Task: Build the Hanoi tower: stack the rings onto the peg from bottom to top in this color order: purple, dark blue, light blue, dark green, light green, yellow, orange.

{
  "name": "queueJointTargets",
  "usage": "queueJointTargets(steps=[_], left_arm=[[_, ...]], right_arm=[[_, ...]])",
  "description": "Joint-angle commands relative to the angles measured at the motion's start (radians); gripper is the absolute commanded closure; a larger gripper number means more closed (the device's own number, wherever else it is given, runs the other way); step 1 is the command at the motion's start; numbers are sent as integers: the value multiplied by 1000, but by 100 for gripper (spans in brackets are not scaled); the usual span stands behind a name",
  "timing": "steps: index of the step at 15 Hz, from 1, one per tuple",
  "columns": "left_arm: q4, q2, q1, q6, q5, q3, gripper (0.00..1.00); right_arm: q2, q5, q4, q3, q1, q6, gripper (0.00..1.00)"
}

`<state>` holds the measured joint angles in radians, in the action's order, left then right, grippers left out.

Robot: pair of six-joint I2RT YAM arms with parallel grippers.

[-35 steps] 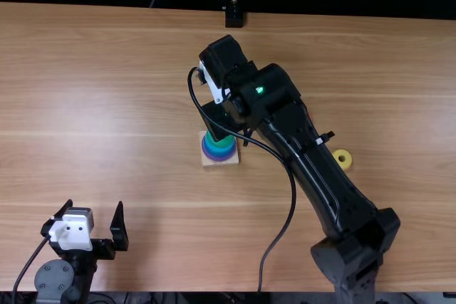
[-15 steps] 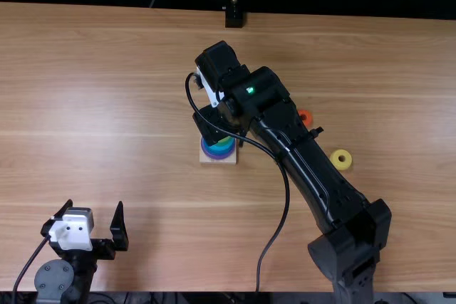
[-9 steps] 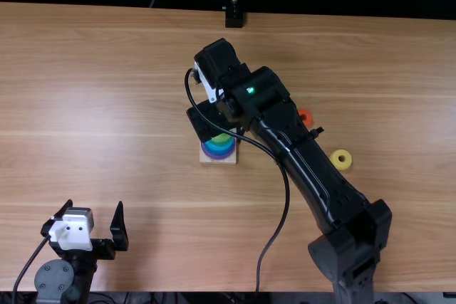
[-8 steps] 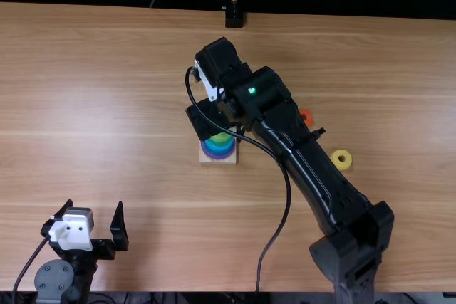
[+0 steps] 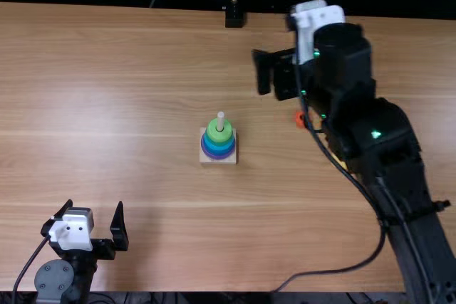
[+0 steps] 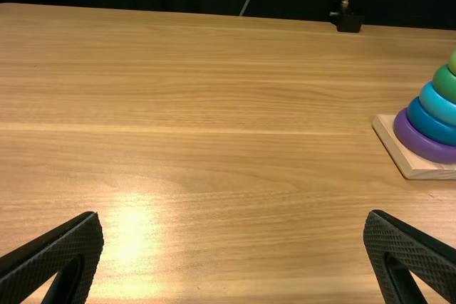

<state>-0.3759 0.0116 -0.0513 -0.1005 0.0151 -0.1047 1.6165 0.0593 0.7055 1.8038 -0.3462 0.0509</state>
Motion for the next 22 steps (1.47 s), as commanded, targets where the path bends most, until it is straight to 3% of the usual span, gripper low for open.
queueJointTargets(steps=[1, 6, 13, 15, 16, 17, 22], left_arm=[[-79, -12, 5, 16, 13, 105, 0], [-79, -12, 5, 14, 13, 105, 0], [-79, -12, 5, 14, 13, 105, 0], [-79, -12, 5, 16, 13, 105, 0], [-79, -12, 5, 14, 13, 105, 0], [-79, -12, 5, 14, 13, 105, 0], [-79, -12, 5, 14, 13, 105, 0]], right_arm=[[-66, 24, -36, -124, 72, 8, 0], [-115, 25, -73, -454, 283, 2, 0], [-24, 22, -75, -633, 360, -7, 0], [5, -4, -75, -659, 381, -7, 0], [25, -32, -77, -681, 383, -10, 0], [46, -41, -77, -684, 383, -12, 0], [158, -43, -147, -682, 392, -10, 0]])
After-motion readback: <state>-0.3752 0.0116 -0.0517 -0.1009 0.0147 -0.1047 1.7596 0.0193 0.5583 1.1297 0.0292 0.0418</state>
